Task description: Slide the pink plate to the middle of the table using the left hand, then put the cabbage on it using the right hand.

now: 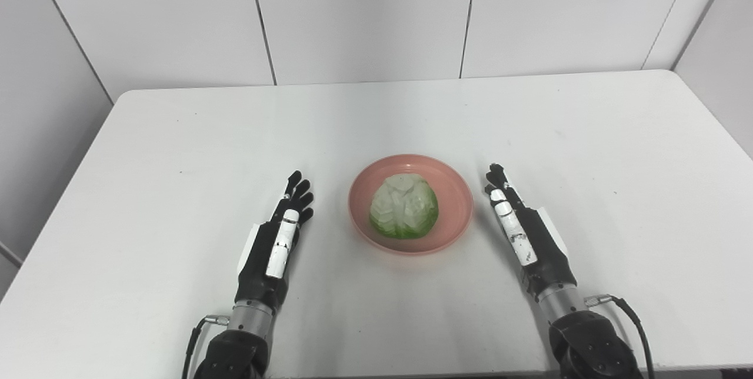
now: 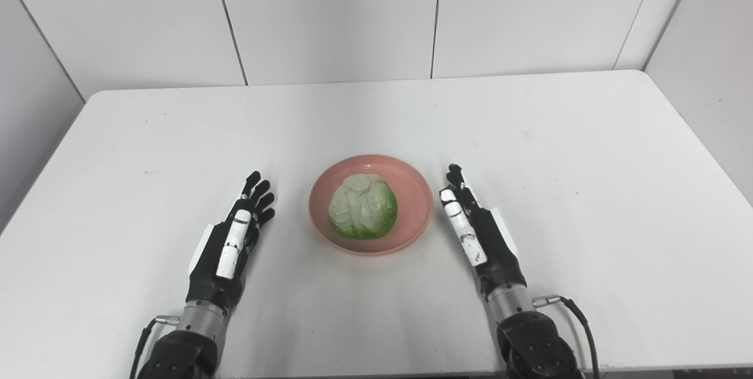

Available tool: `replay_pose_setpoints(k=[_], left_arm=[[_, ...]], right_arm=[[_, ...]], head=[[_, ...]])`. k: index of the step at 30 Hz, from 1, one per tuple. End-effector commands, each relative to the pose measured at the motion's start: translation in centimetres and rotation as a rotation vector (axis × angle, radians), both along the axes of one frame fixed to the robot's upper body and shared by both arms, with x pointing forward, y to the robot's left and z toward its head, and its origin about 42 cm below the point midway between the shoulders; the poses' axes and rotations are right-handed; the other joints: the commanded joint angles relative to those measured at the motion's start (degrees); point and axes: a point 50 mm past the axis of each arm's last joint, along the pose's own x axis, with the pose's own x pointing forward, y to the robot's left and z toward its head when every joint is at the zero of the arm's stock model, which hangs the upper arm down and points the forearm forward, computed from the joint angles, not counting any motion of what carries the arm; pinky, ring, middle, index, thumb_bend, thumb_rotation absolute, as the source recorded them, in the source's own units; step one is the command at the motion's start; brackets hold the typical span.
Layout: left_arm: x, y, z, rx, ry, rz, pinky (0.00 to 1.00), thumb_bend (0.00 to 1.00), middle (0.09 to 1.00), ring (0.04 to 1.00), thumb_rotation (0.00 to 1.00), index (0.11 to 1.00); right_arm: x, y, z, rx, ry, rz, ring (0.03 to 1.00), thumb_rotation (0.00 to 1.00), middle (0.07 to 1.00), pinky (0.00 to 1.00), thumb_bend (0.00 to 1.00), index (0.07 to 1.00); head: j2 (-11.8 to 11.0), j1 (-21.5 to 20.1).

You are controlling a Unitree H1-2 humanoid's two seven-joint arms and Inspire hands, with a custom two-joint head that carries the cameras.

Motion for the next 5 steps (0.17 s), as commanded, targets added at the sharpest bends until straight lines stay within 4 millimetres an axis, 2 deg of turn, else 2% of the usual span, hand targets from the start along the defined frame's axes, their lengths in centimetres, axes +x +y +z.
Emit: replay_pose_setpoints(k=[1, 5], left_arm=[[0.07, 0.12, -0.63, 0.003, 0.029, 0.001, 0.95, 0.38, 0.978, 0.963, 1.00, 0.971], [0.07, 0.09, -0.60, 0.001, 0.032, 0.001, 0.94, 0.39, 0.977, 0.961, 1.00, 0.971]], right_arm=[[0.27, 0.64, 0.62, 0.008, -0.001, 0.023, 0.971, 1.00, 0.977, 0.99, 0.25, 0.982], [0.29, 0.57, 0.58, 0.011, -0.002, 0.024, 0.971, 1.00, 0.978, 0.99, 0.25, 0.983]], head=[[0.10, 0.01], [0.17, 0.01]])
